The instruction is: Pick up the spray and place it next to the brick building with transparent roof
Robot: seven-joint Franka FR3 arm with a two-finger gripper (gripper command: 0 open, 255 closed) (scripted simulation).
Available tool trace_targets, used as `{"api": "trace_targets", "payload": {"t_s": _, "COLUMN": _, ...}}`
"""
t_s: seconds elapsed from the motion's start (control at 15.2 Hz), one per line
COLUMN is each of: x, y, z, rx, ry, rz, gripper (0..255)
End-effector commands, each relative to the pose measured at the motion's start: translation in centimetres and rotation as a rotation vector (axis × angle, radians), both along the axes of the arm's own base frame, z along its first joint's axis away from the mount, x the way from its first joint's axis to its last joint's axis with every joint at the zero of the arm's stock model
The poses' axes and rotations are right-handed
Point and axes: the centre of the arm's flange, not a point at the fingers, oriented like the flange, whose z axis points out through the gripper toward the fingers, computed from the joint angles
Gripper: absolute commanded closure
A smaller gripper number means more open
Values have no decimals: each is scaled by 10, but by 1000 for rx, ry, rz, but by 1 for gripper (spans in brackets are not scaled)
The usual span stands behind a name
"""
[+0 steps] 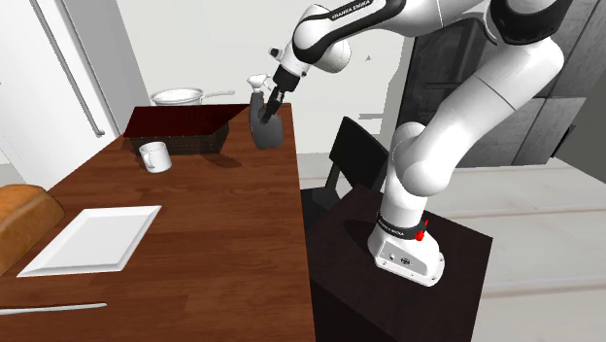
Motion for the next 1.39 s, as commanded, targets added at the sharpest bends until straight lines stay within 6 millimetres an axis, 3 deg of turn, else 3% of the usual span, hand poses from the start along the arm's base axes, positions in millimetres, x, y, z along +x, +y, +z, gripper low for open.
{"api": "trace_targets", "payload": {"t_s": 0.0, "x": 0, "y": 0, "z": 12, "rx": 0, "ry": 0, "rz": 0, "gripper": 255}}
{"api": "trace_targets", "payload": {"t_s": 1.32, "x": 0, "y": 0, "z": 117, "rx": 0, "ry": 0, "rz": 0, "gripper": 255}}
